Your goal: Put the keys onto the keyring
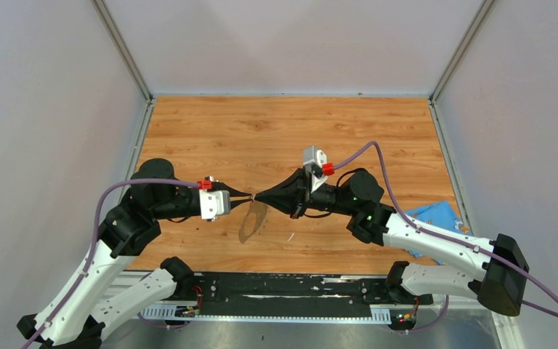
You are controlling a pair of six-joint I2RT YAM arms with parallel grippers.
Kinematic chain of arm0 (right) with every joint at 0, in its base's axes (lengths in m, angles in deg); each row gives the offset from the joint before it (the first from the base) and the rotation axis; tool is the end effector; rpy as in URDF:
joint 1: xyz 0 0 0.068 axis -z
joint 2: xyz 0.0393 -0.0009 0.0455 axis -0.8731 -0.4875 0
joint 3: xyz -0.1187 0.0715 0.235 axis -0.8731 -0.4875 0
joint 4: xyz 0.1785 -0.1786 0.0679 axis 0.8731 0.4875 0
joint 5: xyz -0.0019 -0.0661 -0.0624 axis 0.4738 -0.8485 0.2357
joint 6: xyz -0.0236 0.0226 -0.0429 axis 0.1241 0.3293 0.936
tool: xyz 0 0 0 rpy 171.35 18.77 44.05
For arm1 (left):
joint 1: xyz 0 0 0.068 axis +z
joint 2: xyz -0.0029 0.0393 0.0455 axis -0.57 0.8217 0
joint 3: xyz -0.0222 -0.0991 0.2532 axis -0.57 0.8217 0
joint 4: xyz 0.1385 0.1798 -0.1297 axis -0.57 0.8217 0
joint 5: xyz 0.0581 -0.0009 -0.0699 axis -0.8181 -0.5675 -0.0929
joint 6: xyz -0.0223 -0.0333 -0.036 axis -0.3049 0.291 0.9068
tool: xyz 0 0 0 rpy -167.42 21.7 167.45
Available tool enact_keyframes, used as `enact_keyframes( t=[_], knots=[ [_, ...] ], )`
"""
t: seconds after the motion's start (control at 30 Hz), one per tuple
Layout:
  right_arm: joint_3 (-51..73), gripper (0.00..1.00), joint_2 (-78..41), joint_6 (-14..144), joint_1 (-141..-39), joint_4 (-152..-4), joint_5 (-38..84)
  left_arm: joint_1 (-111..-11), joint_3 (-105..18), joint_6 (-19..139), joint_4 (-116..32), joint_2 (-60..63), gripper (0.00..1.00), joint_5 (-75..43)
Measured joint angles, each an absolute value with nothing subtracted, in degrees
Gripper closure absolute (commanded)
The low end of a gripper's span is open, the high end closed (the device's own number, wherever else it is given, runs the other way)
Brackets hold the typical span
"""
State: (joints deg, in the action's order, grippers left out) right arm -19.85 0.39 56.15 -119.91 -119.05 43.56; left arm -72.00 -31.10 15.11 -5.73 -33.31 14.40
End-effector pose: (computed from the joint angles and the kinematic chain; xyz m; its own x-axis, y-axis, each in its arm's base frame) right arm 0.1124 0.2202 0.3724 -0.0694 0.3484 -0.9348 -0.9975 -0.0104 0.0702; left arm 0.0880 -0.0947 0.3976 0.3596 0.2663 -0.8943 0.9064 0.1277 0.4026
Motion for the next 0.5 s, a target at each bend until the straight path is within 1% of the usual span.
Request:
enact_keyframes(
  t=[0.1, 0.23, 0.5],
  knots=[
    [-19.9, 1.0, 0.4, 56.2, -119.9, -119.1, 43.5, -72.0, -31.1, 15.1, -5.7, -33.3, 0.91, 14.7],
    [-19.9, 1.0, 0.4, 56.2, -119.9, -119.1, 43.5, -72.0, -31.1, 15.1, -5.7, -33.3, 0.93, 15.2],
    [-19.9, 1.0, 0.7, 56.2, -119.9, -118.8, 42.3, -72.0, -29.3, 14.2, -5.8, -33.4, 0.94, 16.4]
  ],
)
